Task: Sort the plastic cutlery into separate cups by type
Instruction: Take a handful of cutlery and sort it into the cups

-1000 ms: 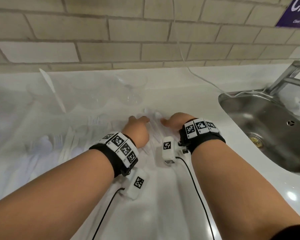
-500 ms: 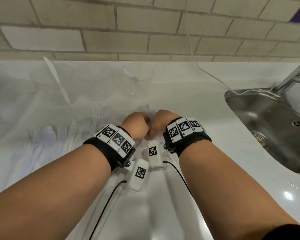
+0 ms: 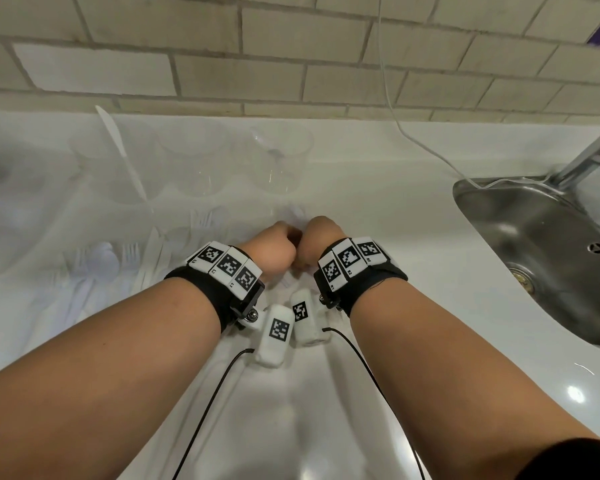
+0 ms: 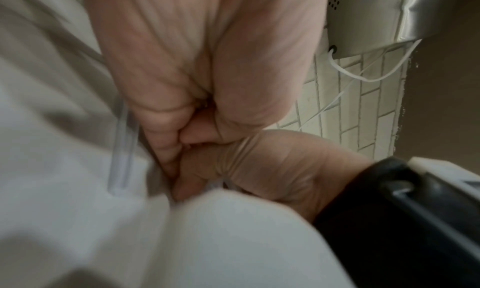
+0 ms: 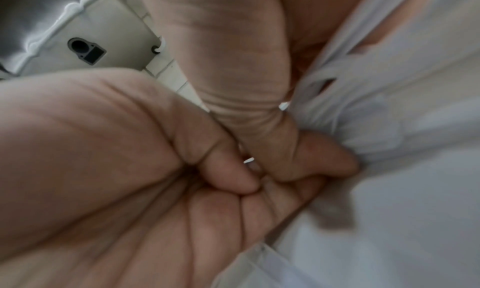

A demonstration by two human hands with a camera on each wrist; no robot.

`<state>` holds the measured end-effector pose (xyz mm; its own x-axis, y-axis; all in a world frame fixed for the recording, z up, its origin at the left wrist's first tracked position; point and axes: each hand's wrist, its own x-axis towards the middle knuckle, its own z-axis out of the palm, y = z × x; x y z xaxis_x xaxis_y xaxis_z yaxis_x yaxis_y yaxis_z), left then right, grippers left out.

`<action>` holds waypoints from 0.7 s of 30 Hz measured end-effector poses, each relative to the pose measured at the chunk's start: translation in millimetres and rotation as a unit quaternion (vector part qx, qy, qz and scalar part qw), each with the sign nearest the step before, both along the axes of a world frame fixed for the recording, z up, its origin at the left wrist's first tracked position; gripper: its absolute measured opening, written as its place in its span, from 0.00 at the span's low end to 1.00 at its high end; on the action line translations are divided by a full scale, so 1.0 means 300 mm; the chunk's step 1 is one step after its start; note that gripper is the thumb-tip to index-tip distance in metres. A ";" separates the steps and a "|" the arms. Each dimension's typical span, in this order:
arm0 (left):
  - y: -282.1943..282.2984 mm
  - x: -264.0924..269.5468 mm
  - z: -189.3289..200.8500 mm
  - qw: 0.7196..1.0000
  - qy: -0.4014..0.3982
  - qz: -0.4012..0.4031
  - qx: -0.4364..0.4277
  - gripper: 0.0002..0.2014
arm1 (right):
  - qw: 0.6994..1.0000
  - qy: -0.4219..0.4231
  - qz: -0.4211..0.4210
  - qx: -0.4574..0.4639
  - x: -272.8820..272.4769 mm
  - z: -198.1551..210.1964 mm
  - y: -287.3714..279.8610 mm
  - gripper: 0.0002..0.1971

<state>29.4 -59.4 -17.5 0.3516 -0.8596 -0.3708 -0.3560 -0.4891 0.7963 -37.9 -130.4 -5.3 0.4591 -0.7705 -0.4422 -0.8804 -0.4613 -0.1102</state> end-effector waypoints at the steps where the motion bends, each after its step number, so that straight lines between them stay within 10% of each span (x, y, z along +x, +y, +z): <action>1: 0.004 -0.001 0.003 1.000 0.001 0.000 -0.002 0.26 | 1.000 -0.009 -0.007 0.002 0.002 -0.006 0.001 0.20; 21: 0.099 0.022 0.063 0.979 0.108 0.150 -0.085 0.15 | 0.996 -0.071 -0.026 -0.046 0.009 -0.040 0.010 0.23</action>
